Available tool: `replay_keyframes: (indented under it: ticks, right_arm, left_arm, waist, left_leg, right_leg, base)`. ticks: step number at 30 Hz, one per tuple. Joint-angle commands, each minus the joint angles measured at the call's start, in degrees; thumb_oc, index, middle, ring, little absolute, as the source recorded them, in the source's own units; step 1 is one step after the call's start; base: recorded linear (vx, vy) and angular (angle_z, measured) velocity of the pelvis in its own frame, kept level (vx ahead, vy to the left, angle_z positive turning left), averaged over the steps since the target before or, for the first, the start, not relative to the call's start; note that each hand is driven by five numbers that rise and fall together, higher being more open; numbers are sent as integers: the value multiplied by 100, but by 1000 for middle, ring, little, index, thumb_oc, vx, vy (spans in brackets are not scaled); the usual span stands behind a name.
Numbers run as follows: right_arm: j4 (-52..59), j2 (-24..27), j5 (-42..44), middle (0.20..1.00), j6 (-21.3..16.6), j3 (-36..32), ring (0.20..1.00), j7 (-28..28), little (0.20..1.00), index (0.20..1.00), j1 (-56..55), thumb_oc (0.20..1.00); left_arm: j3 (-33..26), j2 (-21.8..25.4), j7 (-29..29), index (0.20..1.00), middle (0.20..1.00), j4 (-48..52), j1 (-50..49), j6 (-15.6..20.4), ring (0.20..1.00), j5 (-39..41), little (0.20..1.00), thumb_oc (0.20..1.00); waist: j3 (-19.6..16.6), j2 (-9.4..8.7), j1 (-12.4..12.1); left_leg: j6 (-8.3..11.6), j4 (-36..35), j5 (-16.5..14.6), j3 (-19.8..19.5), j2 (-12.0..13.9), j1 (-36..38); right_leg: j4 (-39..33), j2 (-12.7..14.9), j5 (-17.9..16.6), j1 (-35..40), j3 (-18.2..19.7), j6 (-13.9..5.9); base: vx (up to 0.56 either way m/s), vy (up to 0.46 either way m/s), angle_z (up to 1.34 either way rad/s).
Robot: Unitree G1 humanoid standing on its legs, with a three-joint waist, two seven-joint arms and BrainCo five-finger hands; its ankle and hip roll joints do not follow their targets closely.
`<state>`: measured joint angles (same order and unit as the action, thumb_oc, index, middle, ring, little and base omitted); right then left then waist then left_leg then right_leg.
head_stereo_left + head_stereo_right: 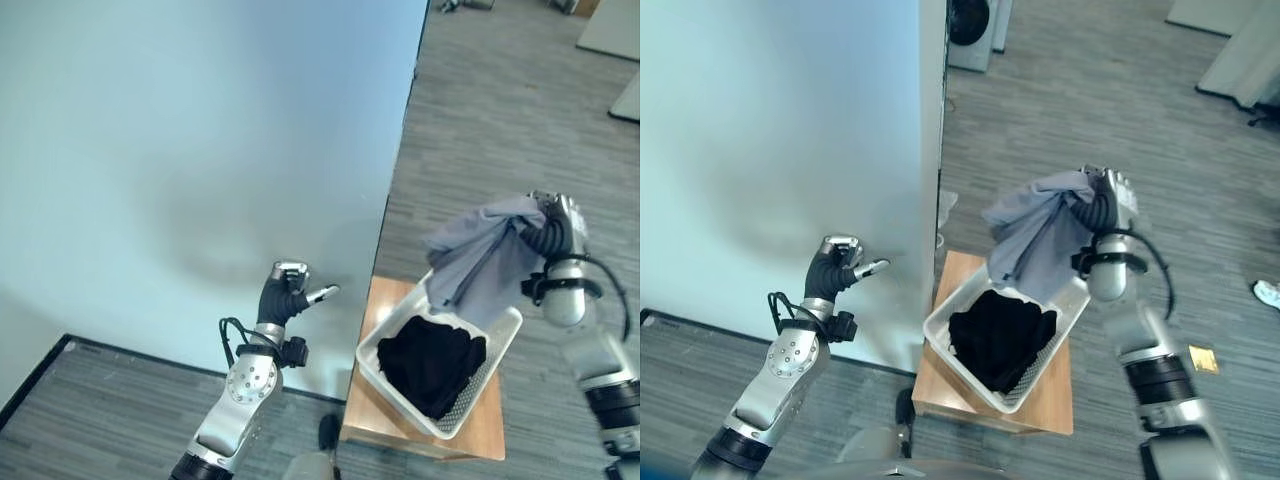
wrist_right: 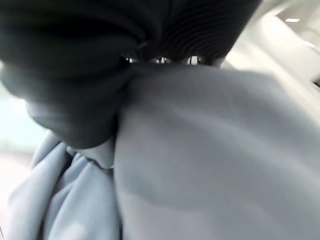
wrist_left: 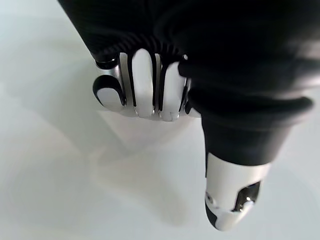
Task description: Pick up bed clothes into laundry basket.
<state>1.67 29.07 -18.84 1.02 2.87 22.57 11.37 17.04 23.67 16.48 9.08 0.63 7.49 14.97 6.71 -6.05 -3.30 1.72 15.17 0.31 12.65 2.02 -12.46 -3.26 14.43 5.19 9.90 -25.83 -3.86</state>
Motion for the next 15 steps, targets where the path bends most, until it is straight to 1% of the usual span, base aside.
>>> replay_keyframes:
  ticks: [1,6,10,15]
  right_arm:
    - [241,644,-258,200,-228,-175,200,168,200,200,497,200]
    - [464,616,-352,200,-262,-152,200,161,200,200,458,200]
    - [642,612,-411,200,-288,12,200,160,200,200,660,200]
    - [657,549,-596,200,-225,255,200,172,200,200,786,200]
  left_arm:
    - [-182,-301,-5,1000,1000,-68,641,160,1000,-164,1000,1000]
    - [-64,-325,-59,1000,1000,-64,652,142,1000,-200,1000,1000]
    - [248,-406,-95,1000,1000,-40,839,160,1000,-139,1000,1000]
    - [426,-531,-38,1000,1000,-73,1023,167,1000,1,1000,1000]
  waist:
    - [-117,533,-16]
    - [-124,578,44]
    - [-32,704,174]
    - [72,833,306]
  left_leg:
    - [492,-2017,48,111,660,1639]
    - [508,-2017,61,156,685,1616]
    - [537,-2017,106,230,741,1598]
    - [571,-2017,143,367,855,1655]
  right_leg:
    - [-96,-389,-241,83,-256,-423]
    - [-173,-373,-260,30,-200,-449]
    - [-174,-409,-214,-41,-111,-432]
    - [-174,-478,-148,-144,72,-422]
  base:
    - [11,18,-43]
    - [-17,-15,-21]
    - [-25,-42,-5]
    - [-41,-36,-5]
